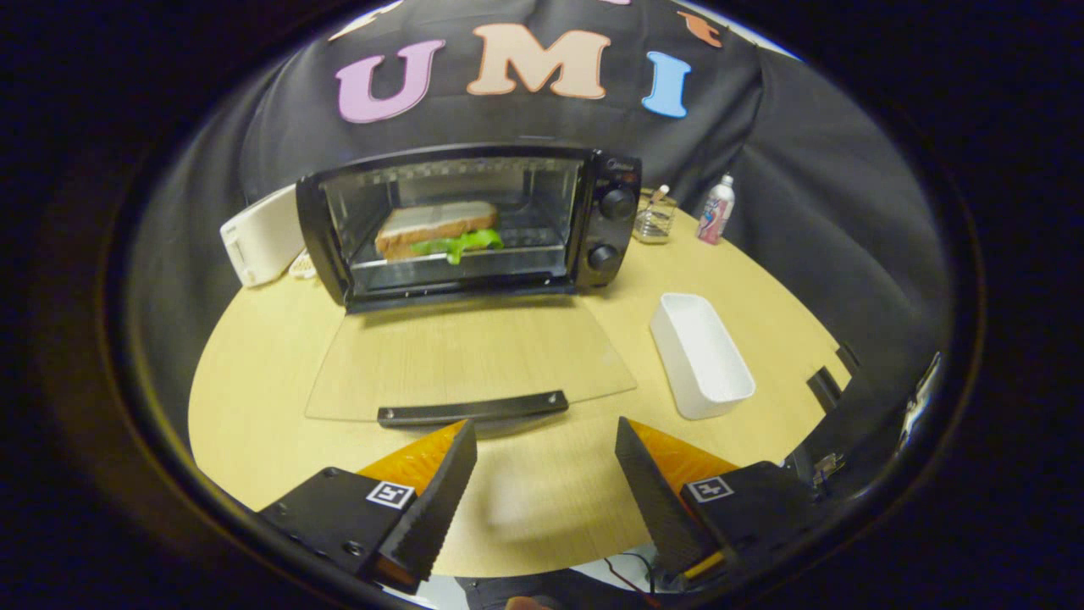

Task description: Open the toaster oven, put the food inside, and close the toaster oven door.

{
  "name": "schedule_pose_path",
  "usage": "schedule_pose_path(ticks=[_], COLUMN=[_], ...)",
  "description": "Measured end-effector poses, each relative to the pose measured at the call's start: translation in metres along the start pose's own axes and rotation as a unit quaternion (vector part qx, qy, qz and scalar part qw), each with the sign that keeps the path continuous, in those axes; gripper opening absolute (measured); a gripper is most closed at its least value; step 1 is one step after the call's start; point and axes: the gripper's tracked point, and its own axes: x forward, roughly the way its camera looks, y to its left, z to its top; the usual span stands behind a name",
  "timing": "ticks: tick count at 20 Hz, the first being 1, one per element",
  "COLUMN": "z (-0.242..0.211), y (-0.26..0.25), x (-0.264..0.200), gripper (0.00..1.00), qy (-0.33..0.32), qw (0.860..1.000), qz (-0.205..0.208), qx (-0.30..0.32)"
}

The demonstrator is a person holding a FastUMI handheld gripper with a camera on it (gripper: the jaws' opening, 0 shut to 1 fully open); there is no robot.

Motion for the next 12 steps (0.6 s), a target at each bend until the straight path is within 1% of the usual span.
schedule_pose_path(ticks=[6,8,12], z=[-0.026,-0.022,-0.009], y=[0.027,0.032,0.032], x=[0.029,0.032,0.021], gripper=[1.00,0.99,0.99], qy=[0.037,0.031,0.019], qw=[0.997,0.997,0.996], qz=[0.029,0.032,0.036], qx=[-0.054,-0.058,-0.076])
